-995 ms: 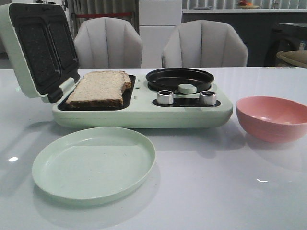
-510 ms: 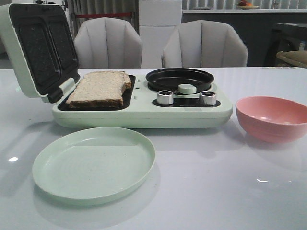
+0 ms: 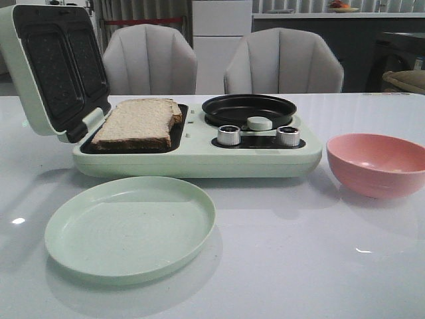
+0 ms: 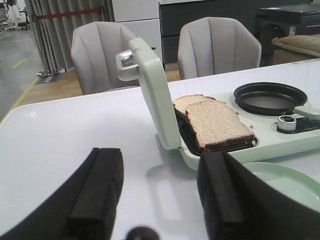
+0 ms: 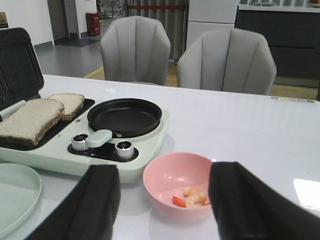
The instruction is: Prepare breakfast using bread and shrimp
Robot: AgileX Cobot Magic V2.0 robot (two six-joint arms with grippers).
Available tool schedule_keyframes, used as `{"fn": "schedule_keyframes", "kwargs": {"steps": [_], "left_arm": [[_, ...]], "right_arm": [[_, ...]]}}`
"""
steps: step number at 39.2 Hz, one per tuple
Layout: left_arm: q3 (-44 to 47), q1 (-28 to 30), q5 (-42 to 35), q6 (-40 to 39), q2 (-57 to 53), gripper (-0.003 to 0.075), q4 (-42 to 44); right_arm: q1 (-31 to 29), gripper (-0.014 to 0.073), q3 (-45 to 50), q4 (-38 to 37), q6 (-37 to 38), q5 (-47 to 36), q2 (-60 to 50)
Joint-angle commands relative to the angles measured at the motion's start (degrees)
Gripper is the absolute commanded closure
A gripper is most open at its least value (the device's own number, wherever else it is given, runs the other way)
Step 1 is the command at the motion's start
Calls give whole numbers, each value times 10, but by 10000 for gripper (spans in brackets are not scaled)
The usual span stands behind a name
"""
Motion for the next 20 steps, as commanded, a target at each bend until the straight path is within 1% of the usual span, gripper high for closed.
{"fn": "schedule_keyframes", "kwargs": {"steps": [1,13,17,20], "left_arm": [[-15,-5,-42,-2,2,317,6],[-15,-5,-42,-2,2,317,5],[-15,-5,-38,-2,3,317,-24],[-15,-5,-43,-2,3,317,-24]], "right_arm": [[-3,97,-11,2,-3,-55,5],[-3,97,-11,2,-3,-54,5],[-3,97,-11,2,-3,-54,5],[-3,97,-11,2,-3,-54,5]]}}
